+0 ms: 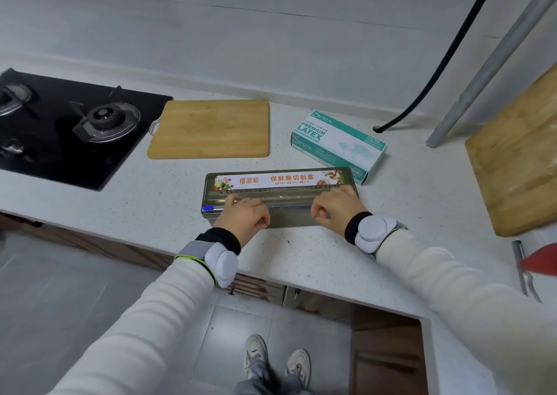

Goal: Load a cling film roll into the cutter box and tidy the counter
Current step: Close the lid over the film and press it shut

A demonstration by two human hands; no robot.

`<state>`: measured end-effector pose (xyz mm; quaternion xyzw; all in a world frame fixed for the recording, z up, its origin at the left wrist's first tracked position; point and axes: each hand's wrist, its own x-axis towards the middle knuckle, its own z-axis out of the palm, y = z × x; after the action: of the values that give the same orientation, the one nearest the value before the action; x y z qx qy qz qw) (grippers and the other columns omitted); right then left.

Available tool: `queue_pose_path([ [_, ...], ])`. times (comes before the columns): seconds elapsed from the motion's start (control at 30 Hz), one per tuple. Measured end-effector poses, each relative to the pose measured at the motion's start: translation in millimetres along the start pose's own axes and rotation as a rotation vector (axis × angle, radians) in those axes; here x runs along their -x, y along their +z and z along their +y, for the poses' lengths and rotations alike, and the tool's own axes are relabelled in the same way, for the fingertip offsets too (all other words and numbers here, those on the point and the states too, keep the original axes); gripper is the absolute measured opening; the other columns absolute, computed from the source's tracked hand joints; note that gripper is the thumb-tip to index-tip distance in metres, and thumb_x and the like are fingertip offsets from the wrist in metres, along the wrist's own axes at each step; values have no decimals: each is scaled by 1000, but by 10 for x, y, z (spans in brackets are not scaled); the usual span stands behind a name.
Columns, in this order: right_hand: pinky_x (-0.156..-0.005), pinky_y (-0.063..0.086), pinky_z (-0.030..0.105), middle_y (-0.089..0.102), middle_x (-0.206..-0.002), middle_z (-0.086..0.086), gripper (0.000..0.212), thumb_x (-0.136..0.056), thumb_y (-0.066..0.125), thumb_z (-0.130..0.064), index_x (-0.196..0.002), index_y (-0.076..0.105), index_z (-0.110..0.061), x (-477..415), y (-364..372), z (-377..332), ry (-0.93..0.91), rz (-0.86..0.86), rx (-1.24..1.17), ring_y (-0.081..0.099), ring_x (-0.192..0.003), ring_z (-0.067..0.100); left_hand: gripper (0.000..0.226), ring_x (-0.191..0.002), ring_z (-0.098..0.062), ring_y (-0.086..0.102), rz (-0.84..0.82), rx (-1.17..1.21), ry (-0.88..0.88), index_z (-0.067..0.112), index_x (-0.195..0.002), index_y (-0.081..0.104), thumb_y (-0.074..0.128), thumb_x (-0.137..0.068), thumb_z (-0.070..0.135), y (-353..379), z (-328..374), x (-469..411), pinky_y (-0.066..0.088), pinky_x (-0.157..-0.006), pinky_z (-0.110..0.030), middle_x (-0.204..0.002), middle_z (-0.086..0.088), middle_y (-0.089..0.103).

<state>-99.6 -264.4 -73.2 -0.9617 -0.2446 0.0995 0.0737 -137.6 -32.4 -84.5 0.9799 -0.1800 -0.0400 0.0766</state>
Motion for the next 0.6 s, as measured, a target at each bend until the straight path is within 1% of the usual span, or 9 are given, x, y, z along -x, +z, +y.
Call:
queue_pose_path([
  [0.1,-102,24,31,64,-94,-8,16,-88,51,-19,-94,65,-26,54,36,4,4,-9,2,54,-98,17,16,-100,-12,57,-26,11,-10,23,-103,62,48,-96,24,74,10,90,17,-108,-30,-105,9,62],
  [0.2,-102,25,31,65,-94,-7,17,-88,51,-19,-94,65,-25,112,76,14,10,-18,-16,56,-97,17,16,-98,-13,58,-39,23,-34,23,-103,62,48,-96,24,141,-5,185,20,-107,-30,-104,9,62],
  [0.3,-102,24,28,66,-91,-8,16,-88,50,-19,-93,65,-24,165,113,35,16,-12,-8,58,-93,16,15,-96,-13,58,-61,23,-71,23,-100,62,49,-95,26,200,-46,281,26,-103,-29,-101,9,62],
  [0.37,-103,23,27,67,-91,-9,16,-89,49,-22,-93,65,-24,196,125,44,27,-13,-1,58,-94,15,16,-92,-14,60,-65,51,-130,22,-98,63,50,-94,31,232,-76,348,36,-98,-27,-98,8,64],
  [0.43,-105,23,28,67,-92,-9,16,-90,49,-24,-94,65,-24,217,126,48,36,-23,1,58,-95,15,23,-85,-16,62,-36,157,-273,19,-96,64,52,-92,39,237,-97,407,48,-85,-28,-92,5,66],
  [0.47,-106,23,28,67,-92,-9,17,-90,49,-24,-95,65,-24,227,123,49,39,-26,3,58,-94,15,29,-82,-17,62,-13,236,-370,18,-95,64,52,-91,44,227,-102,423,51,-78,-28,-88,4,66],
  [0.5,-106,22,28,67,-93,-9,17,-90,48,-25,-95,65,-24,234,120,47,42,-27,4,59,-93,15,35,-80,-17,62,13,329,-467,17,-94,64,52,-90,49,216,-109,426,51,-74,-28,-84,3,66],
  [0.53,-107,22,28,67,-93,-8,18,-91,48,-24,-95,65,-23,244,114,45,44,-26,5,59,-92,15,39,-78,-17,63,47,434,-557,16,-92,63,52,-88,53,205,-116,417,52,-74,-29,-81,3,66],
  [0.6,-107,23,27,68,-93,-8,19,-91,47,-23,-96,65,-23,253,100,37,52,-19,8,60,-90,15,46,-70,-15,64,113,647,-709,13,-88,65,52,-86,57,191,-117,385,53,-79,-31,-75,4,68],
])
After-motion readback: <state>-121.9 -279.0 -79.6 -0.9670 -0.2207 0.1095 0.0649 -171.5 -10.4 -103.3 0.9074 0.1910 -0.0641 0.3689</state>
